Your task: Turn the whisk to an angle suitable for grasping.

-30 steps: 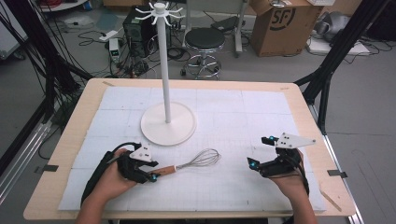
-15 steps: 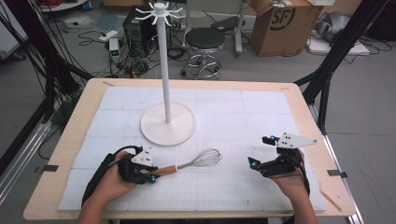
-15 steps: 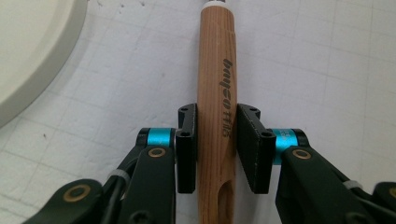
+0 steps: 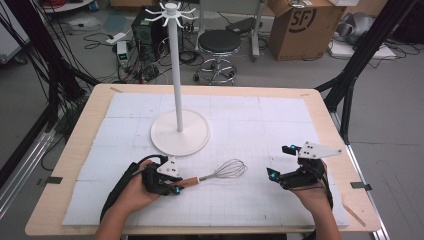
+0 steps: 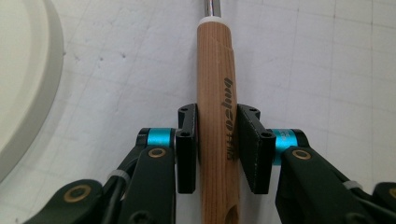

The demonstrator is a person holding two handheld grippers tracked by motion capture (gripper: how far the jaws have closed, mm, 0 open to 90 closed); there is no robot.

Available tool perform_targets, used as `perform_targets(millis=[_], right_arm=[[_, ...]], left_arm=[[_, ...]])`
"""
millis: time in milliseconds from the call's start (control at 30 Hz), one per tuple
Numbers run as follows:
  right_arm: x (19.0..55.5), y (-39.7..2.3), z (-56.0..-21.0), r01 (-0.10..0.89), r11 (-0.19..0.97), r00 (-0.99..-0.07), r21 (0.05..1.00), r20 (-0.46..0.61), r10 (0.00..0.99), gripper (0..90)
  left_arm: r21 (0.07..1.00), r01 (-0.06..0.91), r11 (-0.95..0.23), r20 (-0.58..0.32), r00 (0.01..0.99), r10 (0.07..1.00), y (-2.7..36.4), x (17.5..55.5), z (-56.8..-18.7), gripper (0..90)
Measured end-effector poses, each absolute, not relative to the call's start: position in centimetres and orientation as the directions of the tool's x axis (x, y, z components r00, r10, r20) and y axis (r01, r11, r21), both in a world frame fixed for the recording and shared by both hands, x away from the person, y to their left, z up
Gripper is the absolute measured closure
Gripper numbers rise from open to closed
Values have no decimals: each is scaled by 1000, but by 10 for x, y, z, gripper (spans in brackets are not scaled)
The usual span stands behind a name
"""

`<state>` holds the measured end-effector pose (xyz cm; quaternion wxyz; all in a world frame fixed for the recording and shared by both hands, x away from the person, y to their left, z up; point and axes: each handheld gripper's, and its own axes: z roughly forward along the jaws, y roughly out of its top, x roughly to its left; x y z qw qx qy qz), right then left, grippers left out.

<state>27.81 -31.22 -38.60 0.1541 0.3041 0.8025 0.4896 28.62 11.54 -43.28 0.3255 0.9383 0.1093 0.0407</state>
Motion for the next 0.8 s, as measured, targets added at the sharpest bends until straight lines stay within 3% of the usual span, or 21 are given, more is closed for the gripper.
perform_targets(millis=[667,800], right_arm=[[278,-314,-386,338,331,-765,881,52,641,17],[278,-314,-387,341,333,-765,879,54,642,17]], left_arm=[[602,94,-793,38,989,146,57,297,-431,694],[601,105,-792,64,982,178,58,296,-431,565]])
